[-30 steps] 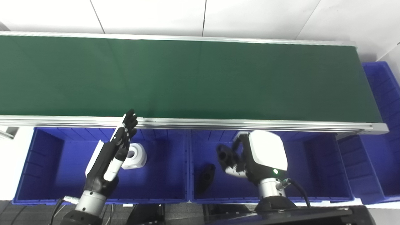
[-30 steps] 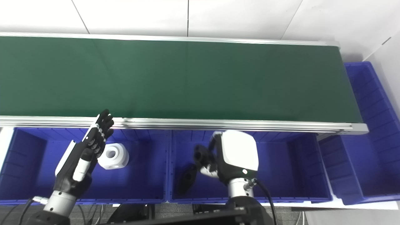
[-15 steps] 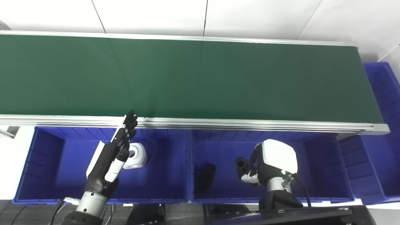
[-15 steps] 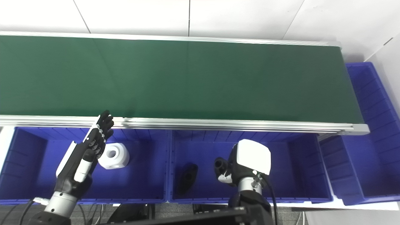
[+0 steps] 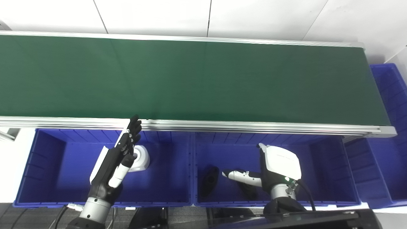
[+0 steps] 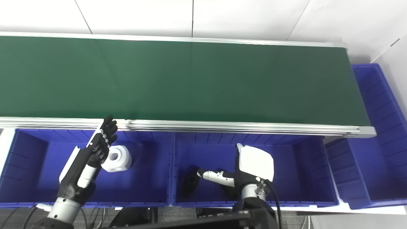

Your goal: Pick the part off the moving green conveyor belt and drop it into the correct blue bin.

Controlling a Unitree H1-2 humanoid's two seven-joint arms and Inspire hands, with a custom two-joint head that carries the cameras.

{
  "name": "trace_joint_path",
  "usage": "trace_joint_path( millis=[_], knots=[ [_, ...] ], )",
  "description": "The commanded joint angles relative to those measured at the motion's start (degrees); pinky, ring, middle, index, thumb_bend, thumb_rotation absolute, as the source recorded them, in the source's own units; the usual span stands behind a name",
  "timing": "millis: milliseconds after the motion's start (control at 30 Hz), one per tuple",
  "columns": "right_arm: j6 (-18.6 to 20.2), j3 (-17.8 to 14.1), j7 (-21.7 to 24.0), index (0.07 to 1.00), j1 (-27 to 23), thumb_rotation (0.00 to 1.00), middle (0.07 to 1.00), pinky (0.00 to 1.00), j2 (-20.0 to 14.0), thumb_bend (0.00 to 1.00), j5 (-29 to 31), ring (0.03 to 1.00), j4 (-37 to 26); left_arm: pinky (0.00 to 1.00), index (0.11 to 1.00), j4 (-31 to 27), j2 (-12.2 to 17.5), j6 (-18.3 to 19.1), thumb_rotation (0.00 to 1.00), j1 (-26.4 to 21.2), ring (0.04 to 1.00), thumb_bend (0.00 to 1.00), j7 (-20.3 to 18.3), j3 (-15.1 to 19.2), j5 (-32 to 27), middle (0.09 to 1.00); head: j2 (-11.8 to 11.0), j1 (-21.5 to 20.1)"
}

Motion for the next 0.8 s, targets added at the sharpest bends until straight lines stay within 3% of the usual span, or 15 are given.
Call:
trace_joint_path(
  millis=[0, 133, 233, 300, 400, 500, 667, 767],
  knots=[
    [-2.1, 1.4, -5.3, 0.876, 1.9, 1.0, 0.868, 0.77, 1.4, 0.93, 5.7, 0.82, -0.3, 1.0, 1.0, -0.1, 0.7, -3.9, 0.88, 1.0, 1.0, 0.82, -0.5, 0.0, 0.4, 1.0, -1.3, 1.0],
    [-7.0, 0.6, -15.5, 0.857, 4.7, 0.98, 0.835, 0.67, 1.7, 0.74, 28.2, 0.782, 0.1, 1.0, 1.0, 2.1, 1.0, -6.3, 0.89, 1.5, 0.991, 0.85, -0.3, -0.2, 2.2, 1.0, -3.5, 2.8],
    [-15.1, -0.1, -20.9, 0.845, 8.0, 0.96, 0.833, 0.67, 3.1, 0.73, 48.9, 0.787, 1.3, 1.0, 1.0, 4.1, 1.2, -7.8, 0.88, 1.6, 0.991, 0.85, -0.8, -0.2, 1.6, 1.0, -6.9, 3.9],
    [-22.5, 0.1, -20.5, 0.839, 10.3, 0.88, 0.839, 0.74, 3.8, 0.77, 66.0, 0.816, 3.3, 1.0, 1.0, 5.6, 1.5, -8.7, 0.88, 1.5, 0.999, 0.83, -1.3, -0.1, 0.8, 1.0, -8.5, 4.0],
    [-30.6, 3.0, -18.4, 0.831, 13.2, 0.85, 0.834, 0.79, 3.8, 0.86, 81.7, 0.829, 5.9, 0.98, 1.0, 7.2, 1.6, -10.0, 0.89, 1.3, 0.975, 0.85, -0.2, 0.3, 2.9, 1.0, -9.7, 3.7],
    [-34.9, 5.6, -18.4, 0.822, 16.8, 0.83, 0.817, 0.76, 5.7, 0.88, 88.3, 0.799, 8.5, 0.99, 1.0, 8.6, 1.8, -11.3, 0.88, 0.8, 0.976, 0.85, -0.3, 0.6, 2.7, 1.0, -9.9, 3.5],
    [-43.1, 5.6, -22.6, 0.861, 15.9, 0.89, 0.84, 0.77, 5.2, 0.87, 84.8, 0.805, 14.2, 0.99, 1.0, 8.3, 2.0, -10.3, 0.88, 0.3, 0.981, 0.86, -0.6, 0.6, 2.6, 1.0, -7.9, 2.2],
    [-46.4, 4.2, -25.6, 0.837, 13.2, 0.86, 0.825, 0.76, 4.0, 0.84, 81.9, 0.791, 17.2, 0.99, 1.0, 7.8, 1.9, -9.7, 0.88, 0.0, 0.977, 0.86, -0.4, 0.4, 3.3, 1.0, -6.9, 1.5]
  ],
)
